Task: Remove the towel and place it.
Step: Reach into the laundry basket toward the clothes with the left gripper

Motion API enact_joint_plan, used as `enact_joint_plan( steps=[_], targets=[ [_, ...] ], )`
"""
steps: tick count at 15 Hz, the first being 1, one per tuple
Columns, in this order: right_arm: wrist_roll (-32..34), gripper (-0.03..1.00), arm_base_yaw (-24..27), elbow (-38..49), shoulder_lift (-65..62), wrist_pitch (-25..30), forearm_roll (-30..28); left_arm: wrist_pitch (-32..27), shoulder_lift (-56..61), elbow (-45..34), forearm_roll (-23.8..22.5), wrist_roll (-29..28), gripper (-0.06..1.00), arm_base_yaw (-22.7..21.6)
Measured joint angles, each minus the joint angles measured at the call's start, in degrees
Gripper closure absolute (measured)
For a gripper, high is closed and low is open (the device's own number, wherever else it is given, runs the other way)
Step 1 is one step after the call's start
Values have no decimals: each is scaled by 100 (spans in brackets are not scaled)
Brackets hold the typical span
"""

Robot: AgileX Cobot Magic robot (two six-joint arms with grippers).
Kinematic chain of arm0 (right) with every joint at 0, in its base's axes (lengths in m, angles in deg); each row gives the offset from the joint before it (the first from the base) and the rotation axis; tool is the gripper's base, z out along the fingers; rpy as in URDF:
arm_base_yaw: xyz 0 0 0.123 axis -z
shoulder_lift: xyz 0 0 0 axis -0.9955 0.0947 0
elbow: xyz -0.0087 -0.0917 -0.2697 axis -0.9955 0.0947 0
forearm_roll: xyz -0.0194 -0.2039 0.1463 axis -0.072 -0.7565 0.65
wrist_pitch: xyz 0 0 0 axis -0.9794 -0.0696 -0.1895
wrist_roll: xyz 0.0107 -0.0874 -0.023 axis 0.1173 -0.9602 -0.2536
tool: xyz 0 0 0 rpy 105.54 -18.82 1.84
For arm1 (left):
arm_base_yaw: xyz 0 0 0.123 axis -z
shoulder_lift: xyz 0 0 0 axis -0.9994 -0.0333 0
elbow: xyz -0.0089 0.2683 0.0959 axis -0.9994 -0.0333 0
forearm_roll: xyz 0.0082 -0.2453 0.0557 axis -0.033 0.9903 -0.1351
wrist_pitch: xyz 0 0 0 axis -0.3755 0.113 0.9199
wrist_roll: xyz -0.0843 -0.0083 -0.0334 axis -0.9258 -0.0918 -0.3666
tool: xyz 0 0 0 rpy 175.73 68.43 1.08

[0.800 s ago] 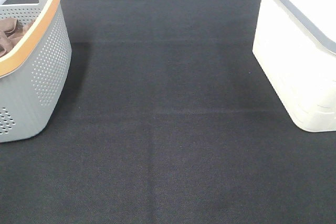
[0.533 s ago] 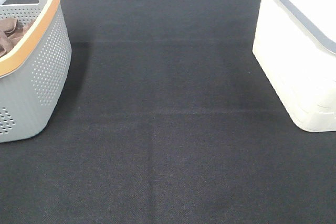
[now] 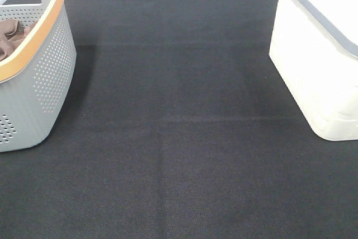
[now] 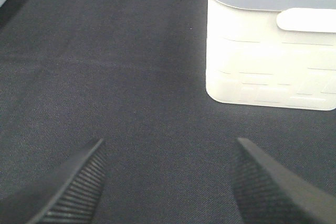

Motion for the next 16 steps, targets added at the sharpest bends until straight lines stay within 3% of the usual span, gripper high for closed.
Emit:
enact_joint_plan(
  steps=[16],
  targets=[
    [0, 32, 0, 0, 0, 0, 0, 0, 0, 0, 0, 0, 21, 0]
  ],
)
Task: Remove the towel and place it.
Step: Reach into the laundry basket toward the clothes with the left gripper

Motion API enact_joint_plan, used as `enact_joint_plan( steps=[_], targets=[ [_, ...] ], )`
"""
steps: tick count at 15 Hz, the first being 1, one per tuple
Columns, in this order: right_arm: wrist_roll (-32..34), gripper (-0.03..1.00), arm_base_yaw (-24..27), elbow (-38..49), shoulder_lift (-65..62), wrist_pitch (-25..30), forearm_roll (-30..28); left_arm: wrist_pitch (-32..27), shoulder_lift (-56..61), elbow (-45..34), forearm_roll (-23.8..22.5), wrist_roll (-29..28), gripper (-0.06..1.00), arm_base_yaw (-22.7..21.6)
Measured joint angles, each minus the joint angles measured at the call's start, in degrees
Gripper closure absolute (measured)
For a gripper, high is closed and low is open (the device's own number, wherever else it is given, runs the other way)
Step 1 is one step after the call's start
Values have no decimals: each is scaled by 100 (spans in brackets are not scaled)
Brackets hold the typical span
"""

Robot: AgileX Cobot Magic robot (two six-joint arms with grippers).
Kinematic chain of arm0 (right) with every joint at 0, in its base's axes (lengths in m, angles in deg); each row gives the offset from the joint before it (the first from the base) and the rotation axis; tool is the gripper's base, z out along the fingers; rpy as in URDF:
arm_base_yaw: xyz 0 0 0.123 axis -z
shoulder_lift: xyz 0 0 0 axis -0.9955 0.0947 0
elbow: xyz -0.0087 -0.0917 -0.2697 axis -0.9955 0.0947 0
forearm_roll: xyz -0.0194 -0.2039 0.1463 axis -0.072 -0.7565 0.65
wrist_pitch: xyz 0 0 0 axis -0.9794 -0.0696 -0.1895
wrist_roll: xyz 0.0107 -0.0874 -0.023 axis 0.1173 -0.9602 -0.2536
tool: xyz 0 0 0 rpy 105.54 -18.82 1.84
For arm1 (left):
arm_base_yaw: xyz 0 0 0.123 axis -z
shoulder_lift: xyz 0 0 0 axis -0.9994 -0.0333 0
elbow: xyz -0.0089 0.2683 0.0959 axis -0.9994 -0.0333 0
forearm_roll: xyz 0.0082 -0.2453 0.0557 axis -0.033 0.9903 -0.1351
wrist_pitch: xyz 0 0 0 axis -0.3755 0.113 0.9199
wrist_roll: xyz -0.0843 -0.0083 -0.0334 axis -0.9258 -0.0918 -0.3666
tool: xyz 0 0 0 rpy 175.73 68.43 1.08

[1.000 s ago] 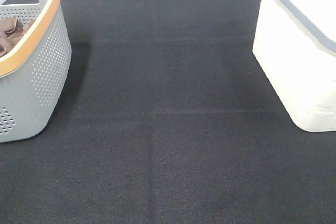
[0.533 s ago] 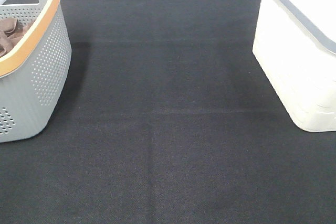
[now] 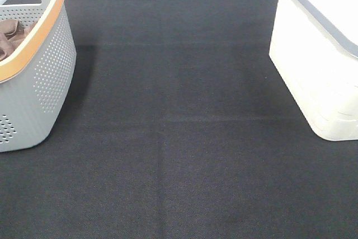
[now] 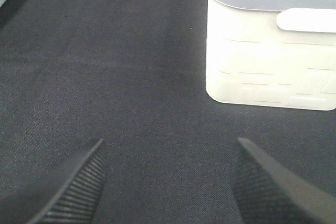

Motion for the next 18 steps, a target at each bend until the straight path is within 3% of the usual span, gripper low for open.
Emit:
enact_joint_plan(
  steps=[18],
  targets=[
    [0, 32, 0, 0, 0, 0, 0, 0, 0, 0, 0, 0, 21, 0]
  ],
)
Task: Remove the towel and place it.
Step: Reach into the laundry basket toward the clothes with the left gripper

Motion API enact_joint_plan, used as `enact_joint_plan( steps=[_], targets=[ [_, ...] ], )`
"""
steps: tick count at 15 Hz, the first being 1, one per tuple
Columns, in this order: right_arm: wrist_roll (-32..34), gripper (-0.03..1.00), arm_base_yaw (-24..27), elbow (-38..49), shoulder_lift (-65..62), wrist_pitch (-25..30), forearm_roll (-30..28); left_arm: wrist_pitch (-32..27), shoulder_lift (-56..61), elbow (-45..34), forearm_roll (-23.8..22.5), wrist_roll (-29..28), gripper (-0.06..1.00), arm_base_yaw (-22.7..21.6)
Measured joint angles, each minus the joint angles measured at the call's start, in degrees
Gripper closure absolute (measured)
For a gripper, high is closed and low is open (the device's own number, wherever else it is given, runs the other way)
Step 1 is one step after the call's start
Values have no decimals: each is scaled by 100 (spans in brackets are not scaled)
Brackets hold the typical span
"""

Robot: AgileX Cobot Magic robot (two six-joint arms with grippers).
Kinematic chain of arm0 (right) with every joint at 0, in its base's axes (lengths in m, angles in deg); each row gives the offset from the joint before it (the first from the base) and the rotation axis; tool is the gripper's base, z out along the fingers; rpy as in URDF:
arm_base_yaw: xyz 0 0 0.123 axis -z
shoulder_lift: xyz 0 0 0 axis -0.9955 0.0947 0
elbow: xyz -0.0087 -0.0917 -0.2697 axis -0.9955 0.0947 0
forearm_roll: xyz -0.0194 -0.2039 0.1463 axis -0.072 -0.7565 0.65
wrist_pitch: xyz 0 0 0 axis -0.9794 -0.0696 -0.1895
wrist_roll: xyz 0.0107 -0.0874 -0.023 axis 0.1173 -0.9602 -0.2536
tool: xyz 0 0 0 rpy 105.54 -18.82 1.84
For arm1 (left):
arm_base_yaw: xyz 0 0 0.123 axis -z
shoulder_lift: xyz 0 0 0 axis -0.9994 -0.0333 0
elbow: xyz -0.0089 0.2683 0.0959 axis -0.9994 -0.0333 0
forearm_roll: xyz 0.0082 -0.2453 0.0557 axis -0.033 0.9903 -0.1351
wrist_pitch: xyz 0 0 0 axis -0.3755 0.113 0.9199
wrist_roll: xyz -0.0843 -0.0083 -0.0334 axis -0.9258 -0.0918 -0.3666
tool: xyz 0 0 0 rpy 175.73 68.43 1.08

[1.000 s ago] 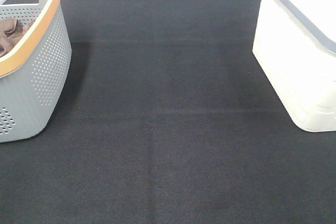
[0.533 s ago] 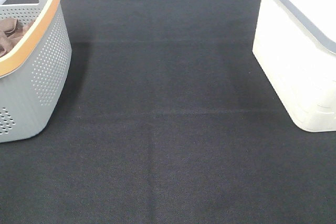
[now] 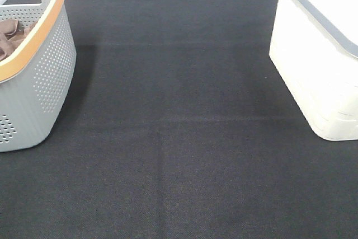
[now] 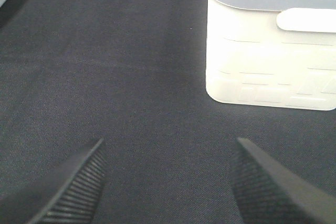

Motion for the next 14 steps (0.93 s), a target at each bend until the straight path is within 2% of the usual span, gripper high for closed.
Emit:
enact_joint_plan(
  steps=[8, 10, 11, 14],
  targets=[
    [0, 32, 0, 0, 0, 0, 0, 109, 0, 11, -52, 0, 21, 0],
    [0, 32, 0, 0, 0, 0, 0, 642, -155, 103, -52, -69, 21, 0],
    [0, 32, 0, 0, 0, 0, 0, 1037, -355, 115, -126, -281, 21, 0],
    [0, 32, 0, 0, 0, 0, 0, 2223, -1364, 183, -607, -934, 21, 0]
  ],
)
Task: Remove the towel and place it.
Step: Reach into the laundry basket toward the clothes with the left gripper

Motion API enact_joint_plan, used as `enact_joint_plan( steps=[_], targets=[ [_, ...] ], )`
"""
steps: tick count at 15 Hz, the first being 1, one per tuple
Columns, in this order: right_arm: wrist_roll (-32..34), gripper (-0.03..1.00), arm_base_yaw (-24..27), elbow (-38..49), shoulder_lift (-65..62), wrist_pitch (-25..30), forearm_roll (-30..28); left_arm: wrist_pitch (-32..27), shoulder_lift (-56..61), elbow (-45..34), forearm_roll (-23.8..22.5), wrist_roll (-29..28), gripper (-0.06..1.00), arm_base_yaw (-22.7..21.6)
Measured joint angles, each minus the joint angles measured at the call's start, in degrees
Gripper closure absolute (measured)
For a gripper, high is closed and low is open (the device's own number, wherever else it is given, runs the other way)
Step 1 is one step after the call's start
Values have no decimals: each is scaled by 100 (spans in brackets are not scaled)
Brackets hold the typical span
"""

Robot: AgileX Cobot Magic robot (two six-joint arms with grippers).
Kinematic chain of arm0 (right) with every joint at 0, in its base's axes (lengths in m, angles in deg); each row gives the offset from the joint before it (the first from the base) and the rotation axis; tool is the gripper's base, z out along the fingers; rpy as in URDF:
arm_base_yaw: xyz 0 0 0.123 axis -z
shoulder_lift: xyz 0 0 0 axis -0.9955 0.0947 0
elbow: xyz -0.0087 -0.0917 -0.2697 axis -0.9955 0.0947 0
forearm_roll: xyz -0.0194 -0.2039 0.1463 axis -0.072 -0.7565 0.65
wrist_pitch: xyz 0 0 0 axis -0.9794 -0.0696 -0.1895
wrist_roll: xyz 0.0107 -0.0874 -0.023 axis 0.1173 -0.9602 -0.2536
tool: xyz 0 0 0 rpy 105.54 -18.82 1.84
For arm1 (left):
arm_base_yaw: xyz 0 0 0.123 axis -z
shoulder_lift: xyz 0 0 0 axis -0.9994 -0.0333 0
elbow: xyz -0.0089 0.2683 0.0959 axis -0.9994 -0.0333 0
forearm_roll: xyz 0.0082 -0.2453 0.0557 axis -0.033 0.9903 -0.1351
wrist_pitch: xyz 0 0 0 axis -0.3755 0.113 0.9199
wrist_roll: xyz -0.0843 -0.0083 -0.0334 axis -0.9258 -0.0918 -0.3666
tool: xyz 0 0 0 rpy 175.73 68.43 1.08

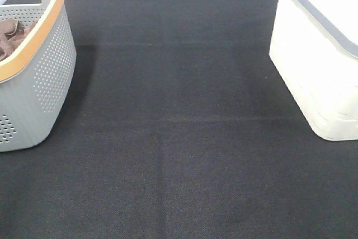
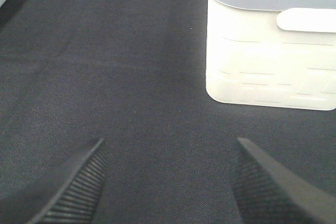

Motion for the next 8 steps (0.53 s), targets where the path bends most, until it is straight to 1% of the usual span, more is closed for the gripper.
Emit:
enact_joint_plan(
  steps=[1, 2, 3, 4, 8],
  targets=[
    [0, 32, 0, 0, 0, 0, 0, 367, -430, 120, -149, -126, 21, 0],
    [0, 32, 0, 0, 0, 0, 0, 705, -1152, 378, -344, -275, 21, 0],
    [0, 32, 0, 0, 0, 0, 0, 854, -1702, 653, -458, -372, 21, 0],
    [0, 32, 0, 0, 0, 0, 0, 957, -2200, 951, -498, -435, 21, 0],
    [0, 32, 0, 0, 0, 0, 0, 974, -4320, 2212, -567, -487, 21, 0]
  ],
)
